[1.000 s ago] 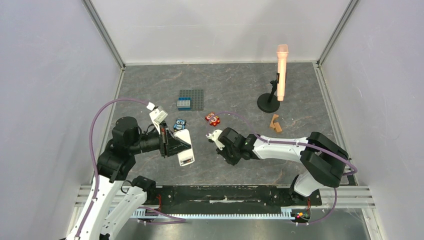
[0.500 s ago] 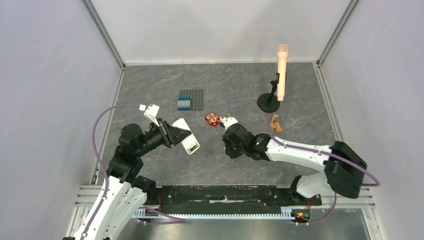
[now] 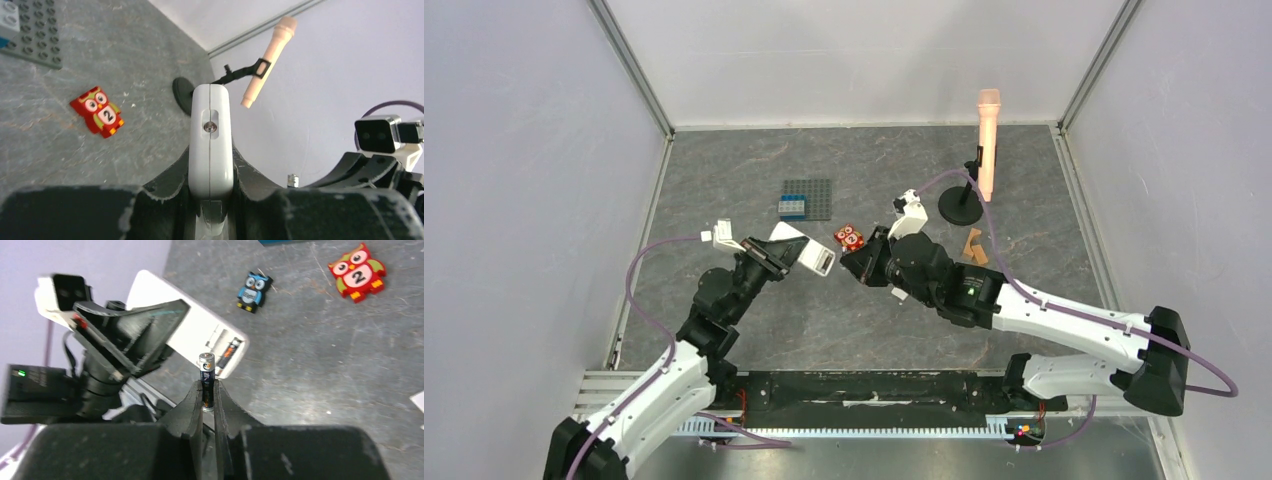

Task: Load the batteries into the remote control

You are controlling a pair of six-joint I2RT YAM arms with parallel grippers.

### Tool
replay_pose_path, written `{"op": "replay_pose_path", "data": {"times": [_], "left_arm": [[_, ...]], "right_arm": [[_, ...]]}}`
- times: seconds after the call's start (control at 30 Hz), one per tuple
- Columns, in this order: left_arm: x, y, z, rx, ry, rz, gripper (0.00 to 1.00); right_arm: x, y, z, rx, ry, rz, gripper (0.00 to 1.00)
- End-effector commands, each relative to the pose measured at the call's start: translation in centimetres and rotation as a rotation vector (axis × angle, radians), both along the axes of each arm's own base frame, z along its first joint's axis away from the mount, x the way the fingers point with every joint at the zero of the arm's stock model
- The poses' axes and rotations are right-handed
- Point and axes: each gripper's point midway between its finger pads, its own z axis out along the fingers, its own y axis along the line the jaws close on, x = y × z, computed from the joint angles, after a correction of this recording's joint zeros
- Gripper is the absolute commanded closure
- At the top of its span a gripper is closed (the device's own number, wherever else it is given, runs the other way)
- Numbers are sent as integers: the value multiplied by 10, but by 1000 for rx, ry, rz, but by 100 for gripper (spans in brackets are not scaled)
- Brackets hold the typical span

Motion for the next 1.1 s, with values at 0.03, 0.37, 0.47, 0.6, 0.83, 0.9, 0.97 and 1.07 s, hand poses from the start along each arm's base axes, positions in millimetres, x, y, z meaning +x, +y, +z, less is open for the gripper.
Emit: {"op": "replay_pose_path", "data": {"times": [0.03,0.37,0.47,0.6,0.83,0.9,0.97,1.07], "left_arm": [[18,15,61,-186,-155,163,98],[24,30,60,-364,-81,259,98],[23,32,59,-401,-71,260,98],[21,35,54,-453,-51,269,98],[18,40,50,-485,-47,276,98],[16,41,50,-489,-52,278,98],[16,43,49,-489,-54,282,98],[15,45,46,-488,-53,292,98]], "right_arm": [[21,13,58,210,-14,-173,98],[46,31,69,185,-24,-325,97],[50,44,74,151,-41,-329,97],[56,55,68,90,-30,-344,97],[58,64,54,20,-6,-339,95],[58,65,47,-3,7,-336,95],[56,67,42,-22,20,-331,95],[55,68,37,-38,34,-326,95]]}}
